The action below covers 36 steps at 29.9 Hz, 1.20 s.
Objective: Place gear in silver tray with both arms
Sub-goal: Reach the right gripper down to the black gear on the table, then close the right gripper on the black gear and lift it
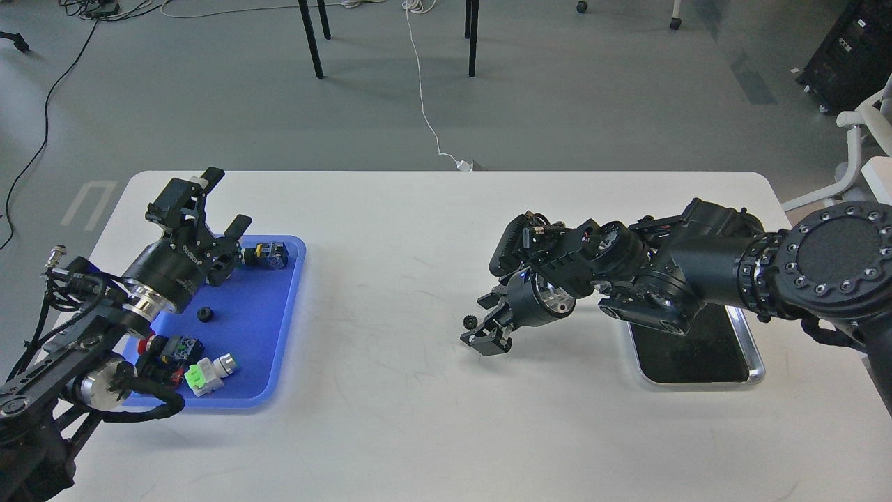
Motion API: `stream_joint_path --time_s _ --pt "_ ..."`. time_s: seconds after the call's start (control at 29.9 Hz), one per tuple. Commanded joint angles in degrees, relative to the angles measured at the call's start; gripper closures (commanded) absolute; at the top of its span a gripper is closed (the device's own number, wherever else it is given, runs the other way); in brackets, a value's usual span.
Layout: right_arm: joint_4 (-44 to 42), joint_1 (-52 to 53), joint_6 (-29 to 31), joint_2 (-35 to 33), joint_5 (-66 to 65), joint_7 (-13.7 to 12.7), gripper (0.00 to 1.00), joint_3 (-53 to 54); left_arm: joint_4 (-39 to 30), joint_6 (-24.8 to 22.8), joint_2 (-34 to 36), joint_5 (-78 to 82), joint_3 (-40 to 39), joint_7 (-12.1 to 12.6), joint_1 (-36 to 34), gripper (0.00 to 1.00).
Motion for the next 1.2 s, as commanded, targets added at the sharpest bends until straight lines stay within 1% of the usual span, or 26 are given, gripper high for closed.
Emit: stream_joint_path --time_s 0.0,0.07,0.1,0.43,0.47,0.6,0.67,0.94,1.17 --pt "-0.21 -0.17 -1.19 0.0 0.23 0.01 0.37 0.0 0.0 -0.07 -0.01 0.0 -0.09 0.0 0.0 0.02" --pt "-0.29 -0.17 -1.28 0.0 0.32 0.01 0.44 0.0 0.0 -0.07 -0.01 0.0 -0.09 0.0 0.0 0.02" --pt "-0.21 -0.17 -1.36 0.0 0.32 0.01 0.46 0.0 0.0 -0.07 -0.01 0.0 -0.09 0.0 0.0 0.02" --pt "-0.03 -0.43 -1.45 0.0 0.41 0.01 0.46 0.0 0.0 -0.07 -0.01 0.0 -0.09 0.0 0.0 0.02" --pt "-0.03 -0.43 -1.45 0.0 0.41 0.01 0.47 0.0 0.0 0.01 0.08 0.0 -0.09 0.0 0.0 0.02" --pt "-0.12 -0.43 -1.45 0.0 0.41 0.01 0.64 0.0 0.0 -0.07 0.08 0.0 -0.09 0.0 0.0 0.02" --pt "-0.12 -0.43 -1.37 0.0 0.41 0.01 0.7 0.0 0.0 0.01 -0.01 0.0 -0.09 0.0 0.0 0.02" --pt "-0.03 -0.43 -1.19 0.0 0.41 0.01 0.86 0.0 0.0 0.02 -0.01 0.0 -0.09 0.0 0.0 0.02" --pt "-0.03 0.35 -1.28 0.0 0.5 0.01 0.87 0.36 0.0 0.01 -0.01 0.0 -0.09 0.0 0.09 0.02"
